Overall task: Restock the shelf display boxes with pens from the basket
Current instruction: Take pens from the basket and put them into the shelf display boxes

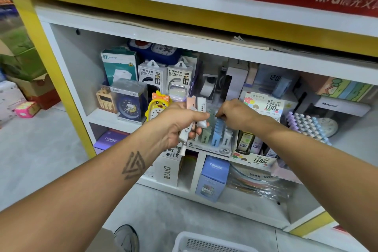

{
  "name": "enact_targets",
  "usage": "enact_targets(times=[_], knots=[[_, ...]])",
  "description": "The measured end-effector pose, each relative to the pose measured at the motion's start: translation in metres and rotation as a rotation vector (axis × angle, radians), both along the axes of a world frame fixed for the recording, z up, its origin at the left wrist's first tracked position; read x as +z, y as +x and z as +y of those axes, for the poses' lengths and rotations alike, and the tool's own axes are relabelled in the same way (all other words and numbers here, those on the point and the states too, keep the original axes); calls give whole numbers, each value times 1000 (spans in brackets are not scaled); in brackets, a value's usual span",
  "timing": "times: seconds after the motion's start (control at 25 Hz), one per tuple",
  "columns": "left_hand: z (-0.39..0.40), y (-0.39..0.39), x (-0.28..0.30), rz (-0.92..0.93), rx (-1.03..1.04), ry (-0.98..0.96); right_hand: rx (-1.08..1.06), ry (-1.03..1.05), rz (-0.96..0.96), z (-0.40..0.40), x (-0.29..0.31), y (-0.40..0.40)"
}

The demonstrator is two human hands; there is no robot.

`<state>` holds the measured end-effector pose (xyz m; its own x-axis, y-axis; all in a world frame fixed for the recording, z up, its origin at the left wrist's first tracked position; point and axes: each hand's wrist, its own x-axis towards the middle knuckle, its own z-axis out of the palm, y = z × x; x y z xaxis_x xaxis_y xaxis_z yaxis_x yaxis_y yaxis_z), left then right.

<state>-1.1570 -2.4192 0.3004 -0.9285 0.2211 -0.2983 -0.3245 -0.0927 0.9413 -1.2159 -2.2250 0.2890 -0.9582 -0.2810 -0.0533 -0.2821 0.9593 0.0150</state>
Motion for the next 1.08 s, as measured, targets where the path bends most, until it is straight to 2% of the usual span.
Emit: enact_targets(times=[0.08,0.12,0.16,0.2,0.24,0.28,0.48,0.64,0.72,0.8,0.96,1.08], knots=[[4,1,1,-8,-9,37,-28,-124,34,-2,10,3],[6,1,2,-11,-12,52,-75,-346,29,-2,17,7],[9,1,2,-8,-16,56,-128,-654,-33,-1,25,12],[11,1,2,3,-21,50,-171,-967,-164,-1,34,20],[14,2,2,17,-27,37,-177,-1163,-292,-1,40,29],[18,3,2,27,-33,25,-165,-1229,-359,1,44,36],[26,6,5,-8,-17,83,-219,-1399,-294,11,48,54],[23,6,9,-41,4,127,-138,-1178,-318,20,40,69],[23,7,10,-47,-14,122,-82,-1169,-311,16,35,74],[22,7,9,-49,-14,108,-87,-1248,-316,17,35,74],[16,3,8,-21,39,104,-259,-1587,-443,31,43,72],[12,4,6,-11,54,99,-331,-1645,-446,37,45,72]])
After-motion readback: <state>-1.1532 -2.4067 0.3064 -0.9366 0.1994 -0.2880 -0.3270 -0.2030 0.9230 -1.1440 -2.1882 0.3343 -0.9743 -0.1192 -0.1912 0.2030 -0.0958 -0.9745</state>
